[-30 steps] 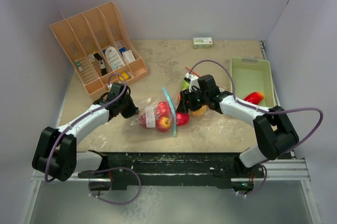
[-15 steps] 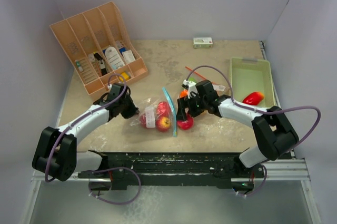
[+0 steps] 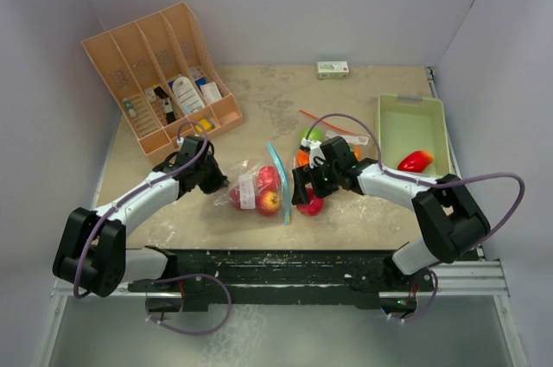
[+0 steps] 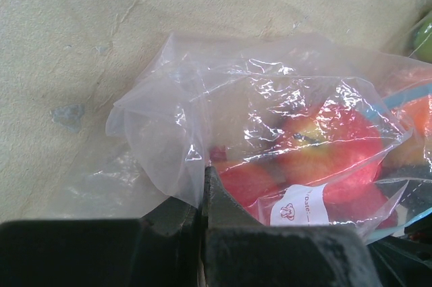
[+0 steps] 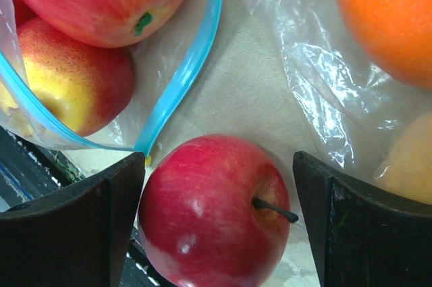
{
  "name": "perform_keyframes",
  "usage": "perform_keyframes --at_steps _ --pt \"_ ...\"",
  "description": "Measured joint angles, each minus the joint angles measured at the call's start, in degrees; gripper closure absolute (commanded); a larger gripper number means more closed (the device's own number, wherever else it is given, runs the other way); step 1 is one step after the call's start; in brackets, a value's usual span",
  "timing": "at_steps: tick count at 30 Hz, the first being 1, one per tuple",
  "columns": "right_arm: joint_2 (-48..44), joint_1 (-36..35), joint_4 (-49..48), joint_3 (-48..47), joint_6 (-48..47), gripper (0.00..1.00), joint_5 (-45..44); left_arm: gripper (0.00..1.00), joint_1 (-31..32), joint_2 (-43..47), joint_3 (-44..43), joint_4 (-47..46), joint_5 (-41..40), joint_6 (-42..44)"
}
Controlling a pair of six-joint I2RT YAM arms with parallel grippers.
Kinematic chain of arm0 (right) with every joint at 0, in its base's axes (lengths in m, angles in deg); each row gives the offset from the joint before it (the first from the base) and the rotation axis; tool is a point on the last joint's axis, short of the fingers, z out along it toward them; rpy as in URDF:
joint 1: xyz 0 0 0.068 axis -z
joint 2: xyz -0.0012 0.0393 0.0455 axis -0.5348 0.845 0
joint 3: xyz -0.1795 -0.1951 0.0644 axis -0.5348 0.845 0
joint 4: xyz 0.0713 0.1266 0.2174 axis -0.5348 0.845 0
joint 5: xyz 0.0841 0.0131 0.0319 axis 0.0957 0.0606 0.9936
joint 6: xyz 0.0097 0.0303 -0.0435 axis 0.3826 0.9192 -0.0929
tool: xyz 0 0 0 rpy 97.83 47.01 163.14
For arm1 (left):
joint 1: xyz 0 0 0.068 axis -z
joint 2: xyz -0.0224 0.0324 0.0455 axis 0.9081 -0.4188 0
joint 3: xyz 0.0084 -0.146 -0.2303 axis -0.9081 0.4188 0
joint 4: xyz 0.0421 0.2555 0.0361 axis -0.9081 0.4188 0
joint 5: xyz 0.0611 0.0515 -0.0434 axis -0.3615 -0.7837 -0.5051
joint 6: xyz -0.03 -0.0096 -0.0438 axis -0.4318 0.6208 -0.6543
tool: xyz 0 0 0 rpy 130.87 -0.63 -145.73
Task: Open the zip-top bag and remove the fake food
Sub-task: Pick up the fake fruit from the center of the board.
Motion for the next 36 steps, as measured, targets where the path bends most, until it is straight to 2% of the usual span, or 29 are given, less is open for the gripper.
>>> perform_keyframes --at_steps 6,14,26,29,36 --pt "-2.08 -0.02 1.90 0.04 0.02 0.02 -2.45 1.00 0.00 0.00 0.17 -0.46 0.20 0.00" --pt "-4.50 -0.02 2.86 2.49 1.14 0.02 -4.50 1.00 0.00 -0.07 1.14 -1.77 1.03 -0.02" --pt "-5.42 -0.02 5.01 2.99 2.56 0.32 -5.68 1.00 0.00 -0.17 1.25 -2.19 1.44 -0.02" --pt "-6.71 -0.02 8.09 1.49 2.51 0.35 -6.21 1.00 0.00 -0.13 1.55 -2.21 1.49 -0.02" --pt "-10.10 0.74 13.40 -10.47 0.81 0.37 -11.23 1.00 0.00 -0.09 1.88 -2.19 1.66 -0.04"
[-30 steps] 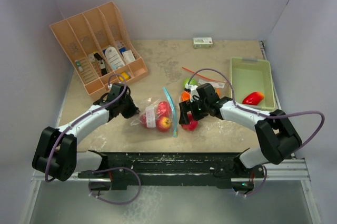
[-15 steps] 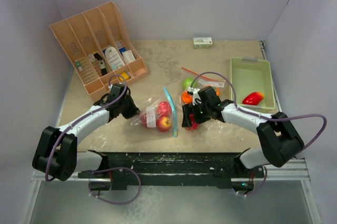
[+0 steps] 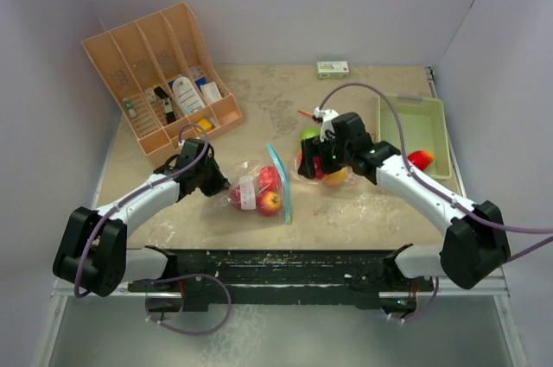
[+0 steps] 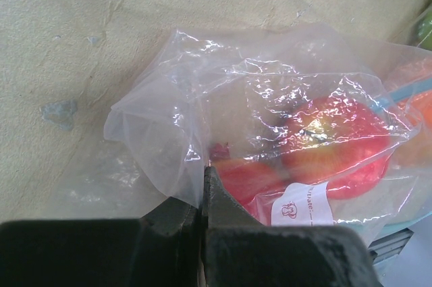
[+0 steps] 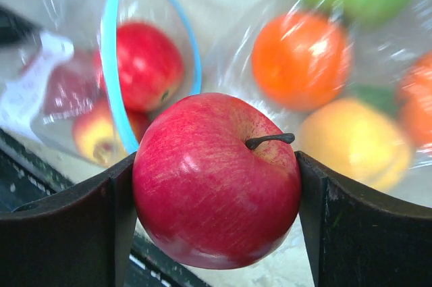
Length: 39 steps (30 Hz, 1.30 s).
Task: Open the zip-top bag and remove the fake food
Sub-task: Pick up the fake fruit from the center of the board, then place the fake fruit in the bin.
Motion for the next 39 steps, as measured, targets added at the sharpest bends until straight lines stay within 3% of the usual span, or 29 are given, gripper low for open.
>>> perform_keyframes --at_steps 4,10,16,22,26,29,39 --pt "-0.81 6.99 -0.24 -4.92 -0.33 0.36 -0.13 1.00 0.00 0.00 0.00 0.00 0.02 0.00" --pt "1.05 25.29 -0.39 -7.69 1.70 0.35 -0.31 1.00 0.00 0.09 0.00 0.07 0.00 0.02" --pt "2.58 34.73 -0.22 -8.50 7.06 0.35 -2.73 1.00 0.00 0.22 0.00 0.13 -0.02 0.02" --pt "2.67 37.81 -0.22 -6.69 10.86 0.33 -7.82 1.00 0.00 0.22 0.00 0.13 -0.13 0.07" --pt "2.67 38.49 0.42 -5.79 12.13 0.19 -10.93 1.00 -0.02 0.22 0.00 0.11 -0.20 0.09" --pt "2.62 38.53 0.74 -5.79 12.52 0.01 -13.18 1.00 -0.02 0.15 0.00 0.02 -0.20 0.11" --pt "0.76 38.53 2.34 -5.79 12.13 0.01 -15.26 1.00 -0.04 -0.44 0.00 -0.09 0.37 0.74"
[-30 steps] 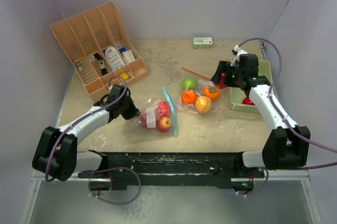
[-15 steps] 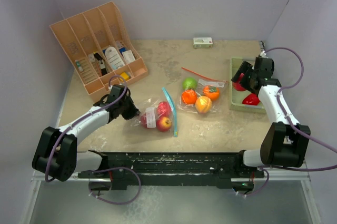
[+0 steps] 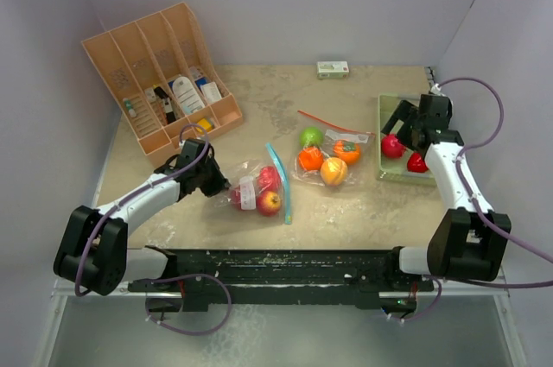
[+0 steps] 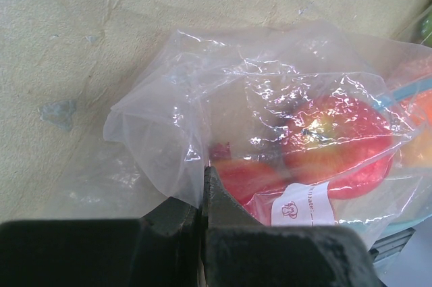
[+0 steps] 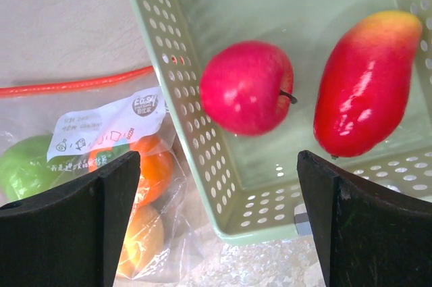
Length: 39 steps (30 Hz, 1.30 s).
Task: Open the zip-top bag and remove the fake food
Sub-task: Place the fake fruit in the bin, then pick up the fake fruit from the zipper food storage bag.
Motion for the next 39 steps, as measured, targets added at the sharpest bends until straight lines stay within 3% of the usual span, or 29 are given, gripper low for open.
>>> perform_keyframes --at_steps 7,18,26,39 --pt "-1.51 -4.13 -0.57 -0.11 -2.64 0.11 3.67 1.00 -0.11 0.00 0.00 0.02 0.31 0.42" --pt "3.54 -32.85 -5.97 -0.11 -2.12 0.24 13.75 1.00 -0.11 0.17 0.00 0.11 0.35 0.39" --pt "15.87 -42.58 -6.99 -0.57 -2.64 0.23 18.60 1.00 -0.13 2.97 0.59 0.74 0.26 0.28" --pt "16.63 -47.93 -7.89 -4.66 -5.14 0.13 21.46 1.00 -0.13 7.39 4.24 1.53 0.07 -1.84"
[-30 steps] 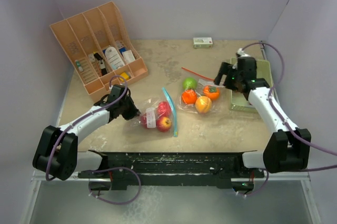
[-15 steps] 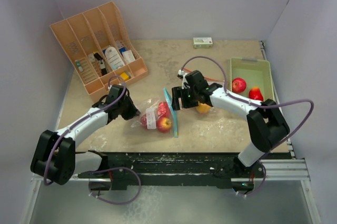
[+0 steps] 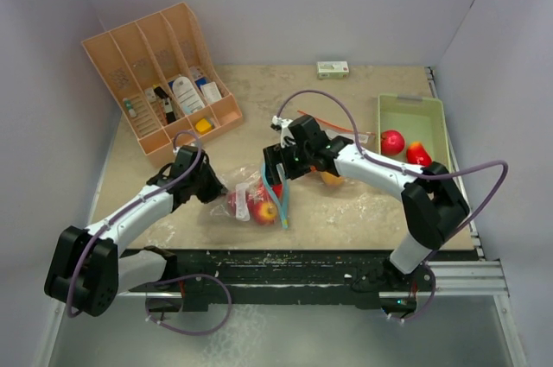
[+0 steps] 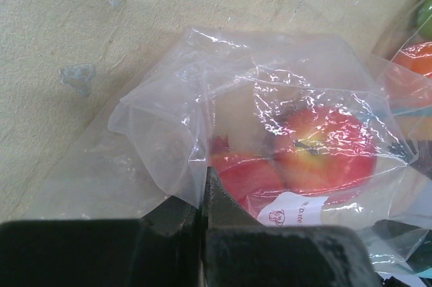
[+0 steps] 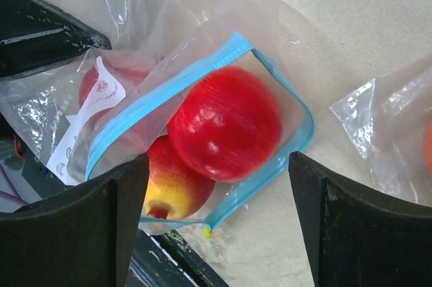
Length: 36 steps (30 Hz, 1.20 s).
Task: Open the zip-top bag and remove the fake food
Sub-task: Pick up the fake fruit from the zipper food storage bag.
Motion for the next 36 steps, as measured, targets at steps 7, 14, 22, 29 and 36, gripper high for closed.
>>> perform_keyframes --at_steps 7,14,22,29,36 --pt "4.55 -0.83 -0.35 -1.11 -1.01 0.10 1.68 1.00 0.00 0.57 0.00 0.28 -0.11 -0.87" --pt "8.63 -1.88 -0.74 -1.11 -1.95 0.10 2.14 1.00 0.00 0.76 0.00 0.68 -0.22 -0.85" --pt "8.85 -2.08 -1.73 -1.11 -3.48 0.05 0.50 1.00 0.00 0.76 0.00 0.74 -0.24 -0.83" --pt "10.80 -2.08 -2.45 -3.28 -4.46 0.01 0.44 1.00 0.00 0.76 0.00 0.79 -0.26 -0.85" --pt "12.70 -2.08 -2.56 -5.14 -5.22 0.27 0.50 1.00 0.00 0.76 0.07 0.76 -0.24 -0.85"
